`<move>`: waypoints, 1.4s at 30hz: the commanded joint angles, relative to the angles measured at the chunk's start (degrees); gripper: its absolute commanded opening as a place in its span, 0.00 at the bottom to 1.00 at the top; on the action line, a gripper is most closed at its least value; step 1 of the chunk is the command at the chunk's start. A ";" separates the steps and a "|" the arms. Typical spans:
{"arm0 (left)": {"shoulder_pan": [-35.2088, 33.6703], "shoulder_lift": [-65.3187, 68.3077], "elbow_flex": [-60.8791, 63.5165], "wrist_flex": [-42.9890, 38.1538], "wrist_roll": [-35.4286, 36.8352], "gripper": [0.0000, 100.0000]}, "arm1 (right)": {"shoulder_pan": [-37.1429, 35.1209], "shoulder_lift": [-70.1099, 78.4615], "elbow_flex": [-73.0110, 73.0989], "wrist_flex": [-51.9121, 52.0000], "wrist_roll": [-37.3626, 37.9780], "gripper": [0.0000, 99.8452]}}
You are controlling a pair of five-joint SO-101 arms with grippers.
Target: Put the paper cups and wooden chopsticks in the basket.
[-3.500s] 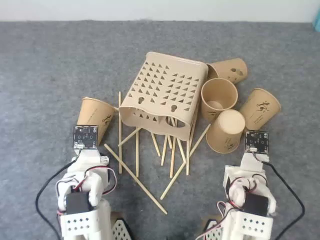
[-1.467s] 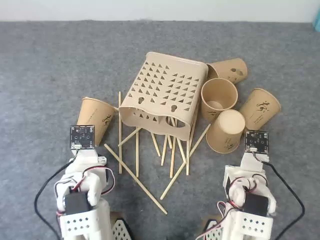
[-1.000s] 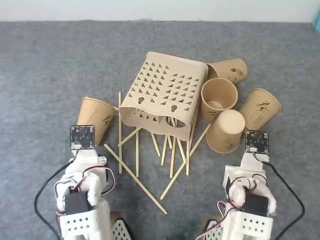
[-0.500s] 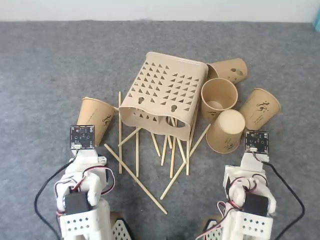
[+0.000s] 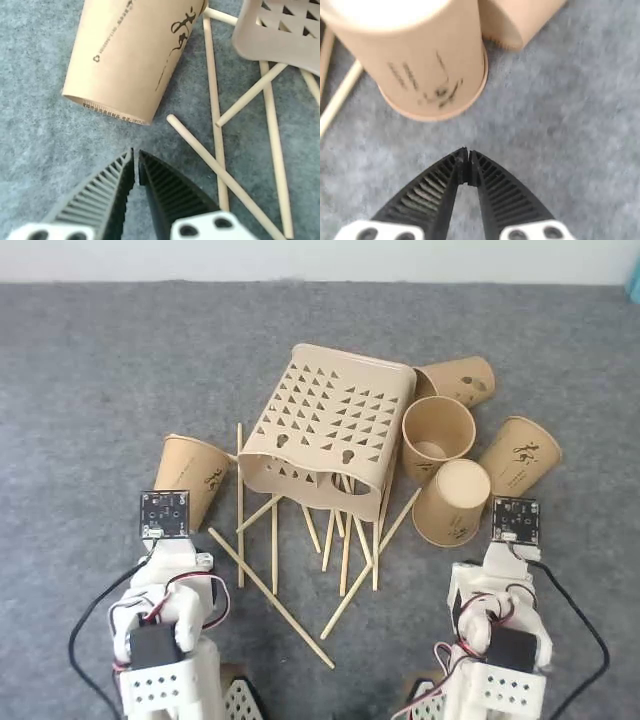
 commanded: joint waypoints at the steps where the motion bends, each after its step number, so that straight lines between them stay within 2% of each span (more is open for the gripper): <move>1: -0.70 -0.62 -5.05 -0.35 -0.44 0.02 | -0.48 -1.27 0.97 -4.26 0.70 0.01; 6: -0.09 -0.62 -10.15 -5.63 -1.49 0.02 | -5.05 -1.27 0.97 -8.75 0.70 0.01; 8: 1.58 -0.26 -10.86 -9.85 -6.59 0.02 | -8.57 -1.19 0.97 -8.57 0.70 0.01; 10: 3.52 -0.18 -11.65 -9.67 -9.76 0.02 | -10.86 -1.19 0.97 -6.11 0.88 0.01; 14: 7.74 -0.18 -11.82 -8.79 -7.12 0.02 | -9.10 -1.19 0.97 -4.53 5.01 0.01; 19: 10.02 3.69 -11.82 -10.29 -2.64 0.16 | -8.22 -1.19 0.97 -4.35 7.82 0.01; 21: 9.93 7.47 -11.91 -13.19 -1.58 0.20 | -8.13 -1.19 0.97 -4.35 8.44 0.01; 24: 10.02 15.56 -14.99 -16.62 -1.85 0.19 | -8.13 -1.19 0.97 -4.35 8.79 0.01; 30: 10.29 36.31 -29.58 -18.11 -3.16 0.18 | -8.13 -1.19 0.97 -4.62 8.79 0.01; 33: 10.29 46.68 -34.33 -22.51 -3.25 0.18 | -8.13 -1.19 0.97 -4.62 8.79 0.01; 37: 10.29 58.29 -37.23 -27.78 -3.34 0.18 | -8.04 -1.19 0.97 -4.62 8.79 0.01; 42: 10.46 66.90 -39.43 -30.51 -6.24 0.18 | -8.04 -1.19 0.97 -4.70 8.79 0.01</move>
